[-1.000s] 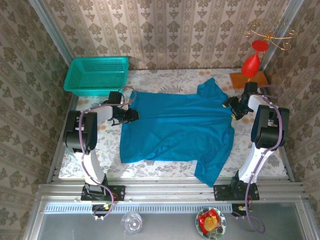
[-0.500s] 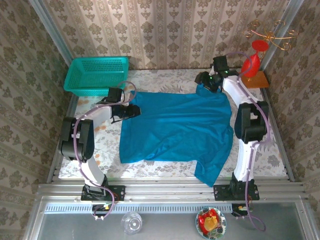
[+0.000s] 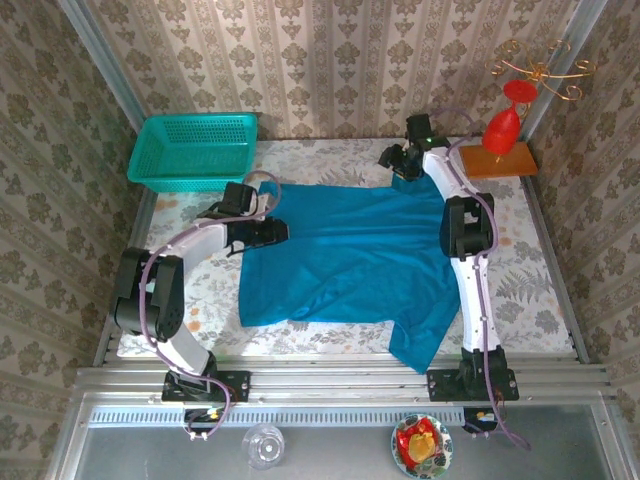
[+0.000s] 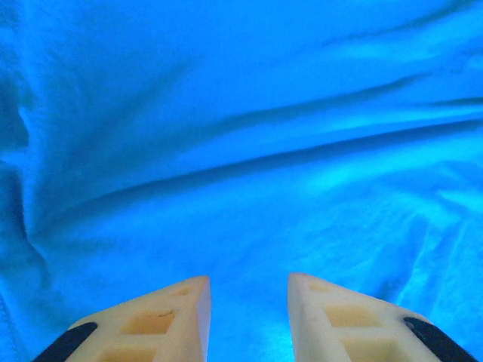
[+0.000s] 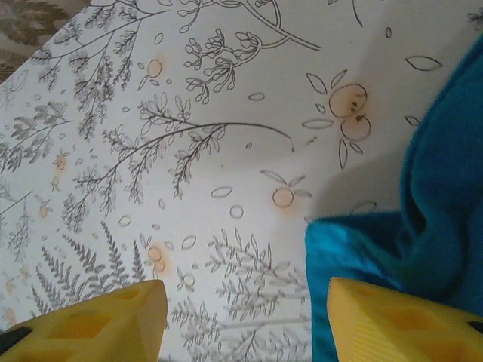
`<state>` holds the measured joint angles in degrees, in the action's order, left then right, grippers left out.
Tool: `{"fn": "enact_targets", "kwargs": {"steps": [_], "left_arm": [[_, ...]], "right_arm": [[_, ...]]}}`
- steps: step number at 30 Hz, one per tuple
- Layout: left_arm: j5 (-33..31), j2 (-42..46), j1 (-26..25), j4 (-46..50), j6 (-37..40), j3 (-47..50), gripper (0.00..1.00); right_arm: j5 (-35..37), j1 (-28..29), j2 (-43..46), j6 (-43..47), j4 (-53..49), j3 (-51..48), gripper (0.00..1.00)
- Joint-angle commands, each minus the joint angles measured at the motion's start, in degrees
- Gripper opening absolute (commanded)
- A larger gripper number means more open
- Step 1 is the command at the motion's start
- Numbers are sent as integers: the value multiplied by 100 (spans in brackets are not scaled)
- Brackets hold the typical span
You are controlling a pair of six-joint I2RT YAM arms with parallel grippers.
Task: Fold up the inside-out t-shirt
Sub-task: Smooth out the T-shirt at the center of the table.
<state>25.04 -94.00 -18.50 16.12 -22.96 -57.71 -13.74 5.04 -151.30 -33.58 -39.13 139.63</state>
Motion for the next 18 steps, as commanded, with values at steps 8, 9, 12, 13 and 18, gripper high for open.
{"fn": "enact_targets", "kwargs": {"steps": [8,9,12,13,18], "left_arm": [[-230,261,-127,208,-110,95,32],[-212,236,-136,203,-114,65,32],[-209,215,-145,210,-105,7,32],[-226,215,-145,216,-88,-6,32],[-345,126,-105,269,35,-118,32]], "right_arm": [[-1282,267,-788,-738,807,744,58],[-1426,281,-869,-811,971,870,58],[-1857,261,-1124,-1207,1298,1222,58],[-1899,253,-1160,-1231,1261,1376,57],[-1660,130,-591,-831,552,1559,58]]}}
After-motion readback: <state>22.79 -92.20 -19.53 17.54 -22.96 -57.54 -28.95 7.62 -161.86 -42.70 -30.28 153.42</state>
